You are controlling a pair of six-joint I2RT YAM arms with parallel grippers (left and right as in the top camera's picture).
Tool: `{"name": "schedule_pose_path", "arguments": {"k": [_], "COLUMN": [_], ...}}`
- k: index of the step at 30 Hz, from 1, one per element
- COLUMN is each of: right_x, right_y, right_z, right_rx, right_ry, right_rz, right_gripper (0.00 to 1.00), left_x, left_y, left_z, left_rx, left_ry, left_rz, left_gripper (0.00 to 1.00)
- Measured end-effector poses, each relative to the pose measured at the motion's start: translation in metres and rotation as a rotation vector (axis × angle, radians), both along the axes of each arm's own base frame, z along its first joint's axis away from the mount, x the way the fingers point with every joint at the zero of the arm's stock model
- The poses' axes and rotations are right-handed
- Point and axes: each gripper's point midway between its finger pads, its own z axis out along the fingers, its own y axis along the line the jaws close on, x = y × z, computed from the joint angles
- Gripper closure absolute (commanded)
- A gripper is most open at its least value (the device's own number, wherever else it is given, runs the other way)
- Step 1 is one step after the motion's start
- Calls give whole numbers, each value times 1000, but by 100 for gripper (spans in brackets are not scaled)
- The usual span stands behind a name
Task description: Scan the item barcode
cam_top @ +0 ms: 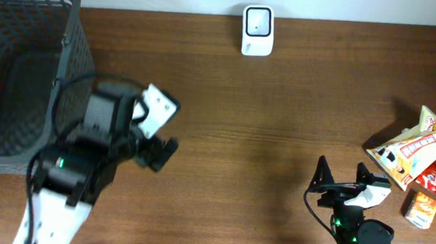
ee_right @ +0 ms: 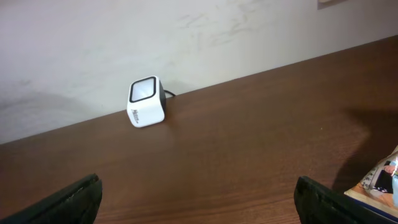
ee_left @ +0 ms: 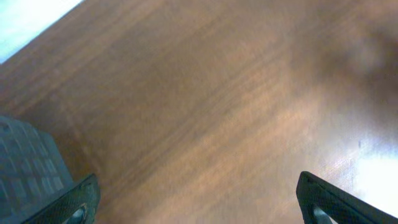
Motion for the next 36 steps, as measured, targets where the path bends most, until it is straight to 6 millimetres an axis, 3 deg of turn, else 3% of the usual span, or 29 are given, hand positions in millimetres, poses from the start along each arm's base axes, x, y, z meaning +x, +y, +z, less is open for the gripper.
{"name": "schedule_pose_path", "arguments": {"k": [5,10,19,23,30,36], "right_x": [0,0,0,0,0,0], "right_y": [0,0,0,0,0,0], "right_z": [0,0,0,0,0,0], "right_rx": [0,0,0,0,-1,0], "right_ry": [-1,0,-2,-2,-2,-2], "right_rz": [0,0,0,0,0,0], "right_gripper": [2,2,2,1,2,2], "left_x": [-29,-48,-83,-83,-59,-52], "left_y": [14,32,55,55,56,59], "left_z": [-5,-4,-22,-37,-43,-51], "left_rx": [-10,-65,-99,-99,-113,-124], "left_ry": [-105,-277,-464,-466,-585,-701], "left_rz": [-5,37,113,115,126,135], "left_gripper": [1,1,1,1,1,1]}}
